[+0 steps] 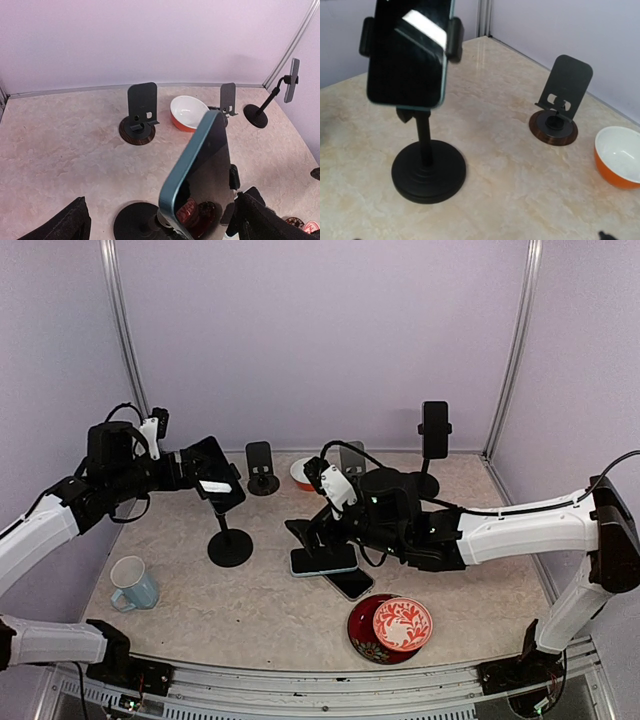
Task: Place the phone on the phone stand
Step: Pick up the phone stand with the phone from the center of the board.
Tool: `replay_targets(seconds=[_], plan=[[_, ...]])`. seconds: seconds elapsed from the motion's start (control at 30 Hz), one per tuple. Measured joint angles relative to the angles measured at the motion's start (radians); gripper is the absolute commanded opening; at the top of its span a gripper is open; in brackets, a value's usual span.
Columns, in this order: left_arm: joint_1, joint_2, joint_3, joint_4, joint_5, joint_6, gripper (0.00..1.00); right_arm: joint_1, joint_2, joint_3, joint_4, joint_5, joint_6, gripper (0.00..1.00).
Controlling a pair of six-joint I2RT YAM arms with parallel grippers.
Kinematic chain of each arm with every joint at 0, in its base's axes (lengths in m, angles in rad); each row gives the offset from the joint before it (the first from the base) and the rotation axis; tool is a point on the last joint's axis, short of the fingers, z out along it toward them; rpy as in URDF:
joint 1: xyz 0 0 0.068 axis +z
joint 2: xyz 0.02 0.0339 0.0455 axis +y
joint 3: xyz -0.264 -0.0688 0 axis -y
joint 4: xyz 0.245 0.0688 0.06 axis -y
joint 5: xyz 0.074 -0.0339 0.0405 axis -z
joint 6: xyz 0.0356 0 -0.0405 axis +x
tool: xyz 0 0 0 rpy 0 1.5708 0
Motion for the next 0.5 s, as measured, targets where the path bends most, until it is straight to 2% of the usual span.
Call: replay_targets(seconds=[0.13, 0.23, 0.3, 0.4, 0.5], plan=[[0.107, 0.007, 0.009, 0.043, 0.095, -0.013, 0.99, 0.000, 0.004, 0.000, 0.000, -0.007, 0.000, 1.00], [0.154, 0.034, 0.010, 0.087, 0.176, -0.034, 0.98, 0.000, 0.005, 0.000, 0.000, -0.011, 0.001, 1.00], [0.167, 0.055, 0.010, 0.117, 0.225, -0.053, 0.95, 0.000, 0.005, 0.000, 0.000, -0.015, 0.002, 1.00], [0.183, 0.084, 0.006, 0.164, 0.307, -0.085, 0.83, 0.000, 0.005, 0.000, 0.000, -0.019, 0.004, 1.00], [0.203, 0.100, -0.009, 0.229, 0.388, -0.128, 0.58, 0.000, 0.005, -0.001, 0.000, -0.024, 0.006, 1.00]])
